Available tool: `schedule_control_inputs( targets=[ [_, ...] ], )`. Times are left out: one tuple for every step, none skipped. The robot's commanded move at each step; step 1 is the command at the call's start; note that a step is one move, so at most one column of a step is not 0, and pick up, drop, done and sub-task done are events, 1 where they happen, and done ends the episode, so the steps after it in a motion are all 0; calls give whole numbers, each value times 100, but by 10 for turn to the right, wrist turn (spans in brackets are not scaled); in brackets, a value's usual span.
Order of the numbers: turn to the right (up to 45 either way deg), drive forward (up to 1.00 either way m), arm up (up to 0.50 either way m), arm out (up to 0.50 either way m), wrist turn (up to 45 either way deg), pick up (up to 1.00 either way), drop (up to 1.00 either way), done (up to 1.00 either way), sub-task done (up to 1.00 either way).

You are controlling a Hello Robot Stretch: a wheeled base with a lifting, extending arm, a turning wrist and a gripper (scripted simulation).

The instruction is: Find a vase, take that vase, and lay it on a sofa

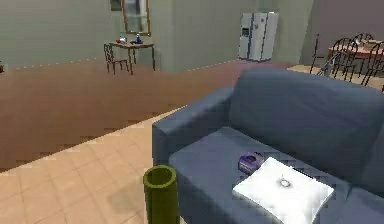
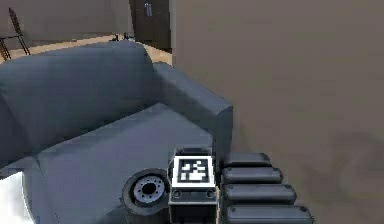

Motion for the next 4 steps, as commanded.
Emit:
schedule_control_inputs(
  targets=[
    [450,0,0,0,0,0,0,0,0],
    [390,0,0,0,0,0,0,0,0],
    [-450,0,0,0,0,0,0,0,0],
    [-450,0,0,0,0,0,0,0,0]
  ],
)
